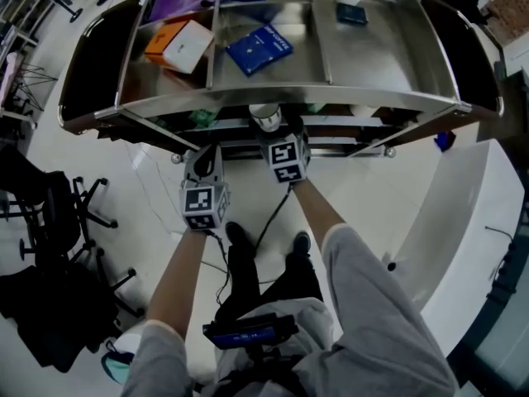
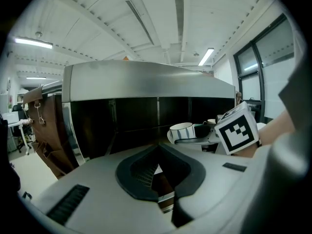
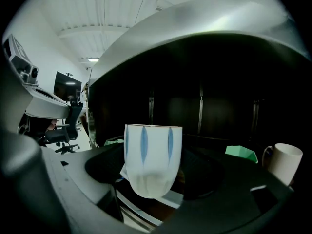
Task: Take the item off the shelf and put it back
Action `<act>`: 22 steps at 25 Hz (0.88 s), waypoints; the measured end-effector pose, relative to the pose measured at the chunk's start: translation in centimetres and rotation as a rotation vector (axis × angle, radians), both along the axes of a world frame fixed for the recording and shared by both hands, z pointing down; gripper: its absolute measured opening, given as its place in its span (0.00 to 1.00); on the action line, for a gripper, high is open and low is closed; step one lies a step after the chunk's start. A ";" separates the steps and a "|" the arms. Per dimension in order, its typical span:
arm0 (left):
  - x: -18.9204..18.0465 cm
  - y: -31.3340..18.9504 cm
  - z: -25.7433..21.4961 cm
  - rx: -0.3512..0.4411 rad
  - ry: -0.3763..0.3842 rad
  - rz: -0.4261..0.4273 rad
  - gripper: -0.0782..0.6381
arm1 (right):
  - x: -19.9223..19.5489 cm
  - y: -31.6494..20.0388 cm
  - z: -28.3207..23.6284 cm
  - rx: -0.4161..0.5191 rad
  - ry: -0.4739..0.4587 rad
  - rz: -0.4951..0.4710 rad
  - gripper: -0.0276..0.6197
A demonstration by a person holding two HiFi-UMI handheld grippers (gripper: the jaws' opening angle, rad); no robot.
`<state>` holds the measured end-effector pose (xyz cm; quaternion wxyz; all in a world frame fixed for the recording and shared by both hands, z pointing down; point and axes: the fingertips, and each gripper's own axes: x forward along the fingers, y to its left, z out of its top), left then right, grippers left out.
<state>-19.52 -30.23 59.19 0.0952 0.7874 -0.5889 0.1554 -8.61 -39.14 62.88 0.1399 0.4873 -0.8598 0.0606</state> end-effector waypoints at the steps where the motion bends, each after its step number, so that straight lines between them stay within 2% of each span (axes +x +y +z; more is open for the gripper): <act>1: -0.1 -0.3 0.2 0.001 -0.003 0.001 0.12 | -0.2 -0.4 0.1 0.002 -0.003 0.002 0.62; 11: -0.2 -1.8 1.4 0.010 0.000 -0.008 0.12 | -1.3 -3.4 1.1 0.007 -0.011 0.020 0.62; 22: -0.5 -2.1 2.4 -0.012 -0.008 0.001 0.12 | -1.7 -4.2 3.5 -0.016 0.014 0.024 0.62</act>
